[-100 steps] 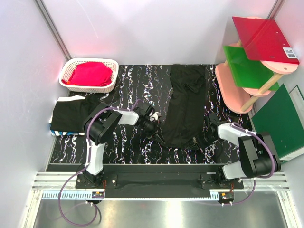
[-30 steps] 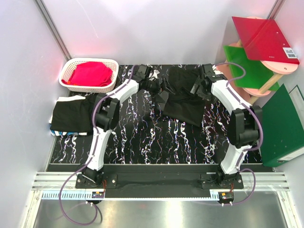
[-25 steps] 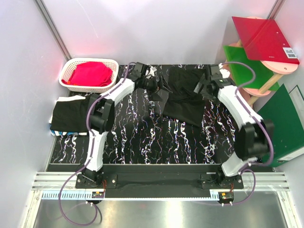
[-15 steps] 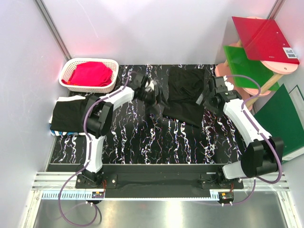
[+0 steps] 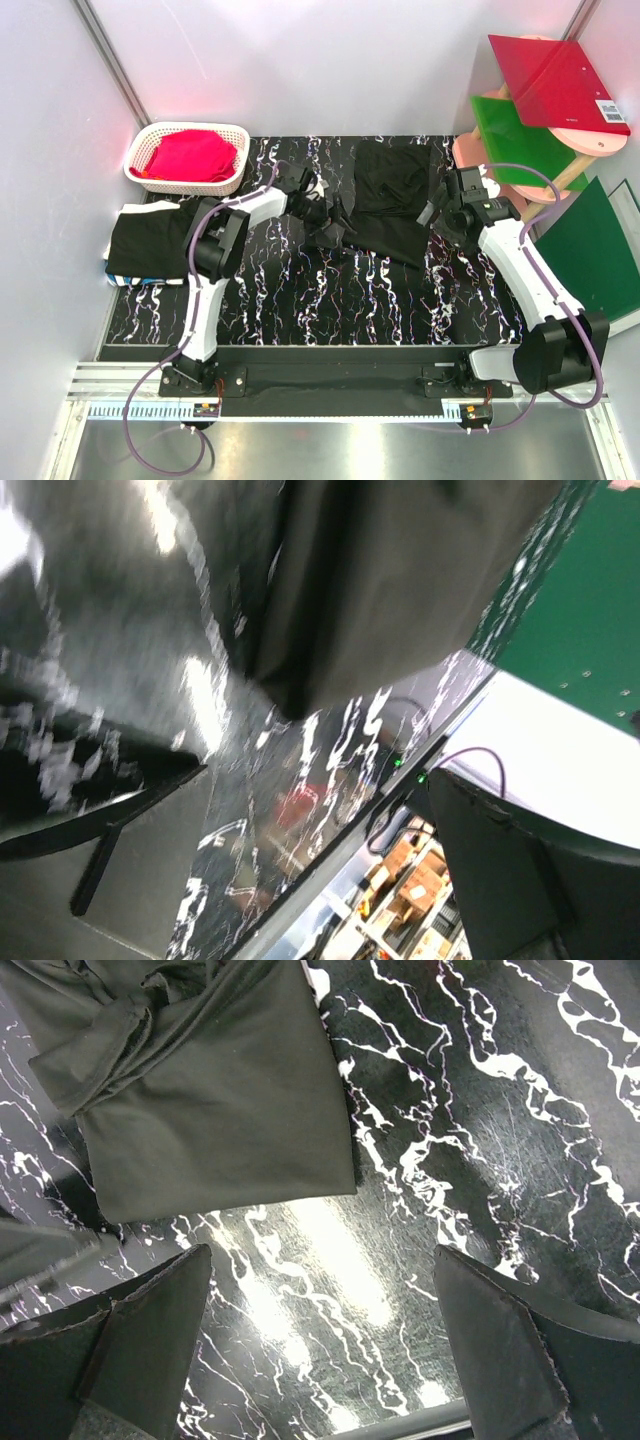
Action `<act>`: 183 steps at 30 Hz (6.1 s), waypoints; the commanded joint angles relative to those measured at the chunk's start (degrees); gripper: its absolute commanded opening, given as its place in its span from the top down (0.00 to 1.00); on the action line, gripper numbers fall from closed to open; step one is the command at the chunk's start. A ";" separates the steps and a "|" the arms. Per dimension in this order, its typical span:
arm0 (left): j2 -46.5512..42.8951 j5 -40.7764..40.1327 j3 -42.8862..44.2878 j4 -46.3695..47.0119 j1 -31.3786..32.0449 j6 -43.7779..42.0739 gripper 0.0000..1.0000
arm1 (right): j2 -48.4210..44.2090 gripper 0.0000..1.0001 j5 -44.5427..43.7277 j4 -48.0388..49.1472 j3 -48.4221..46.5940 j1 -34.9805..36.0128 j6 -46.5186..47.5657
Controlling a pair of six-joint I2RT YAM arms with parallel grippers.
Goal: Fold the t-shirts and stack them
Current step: Fold the folded rectangular tshirt in 1/3 of the way, then grab one side of the 2/3 rectangular tshirt with both arms, then fold the long partially folded tshirt into a neat square
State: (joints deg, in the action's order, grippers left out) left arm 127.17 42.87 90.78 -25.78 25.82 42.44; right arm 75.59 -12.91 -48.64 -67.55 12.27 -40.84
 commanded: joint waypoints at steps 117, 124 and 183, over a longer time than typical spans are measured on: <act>-27.95 -4.04 -32.22 1.07 -6.05 -19.42 0.01 | -9.83 0.08 40.59 17.08 38.61 -3.48 -30.25; -24.87 0.19 -37.78 7.76 -4.03 -15.54 0.01 | -19.42 0.15 41.47 17.79 48.29 -3.40 -40.19; -24.70 3.62 -6.42 -11.66 3.36 -3.24 1.00 | 20.38 1.00 35.85 -11.65 -11.99 -3.57 7.79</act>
State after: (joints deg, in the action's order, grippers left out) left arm 98.39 46.46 77.52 -37.10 31.48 38.87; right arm 93.08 26.02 -60.34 -76.03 8.54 -36.86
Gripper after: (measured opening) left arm 0.034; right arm 0.014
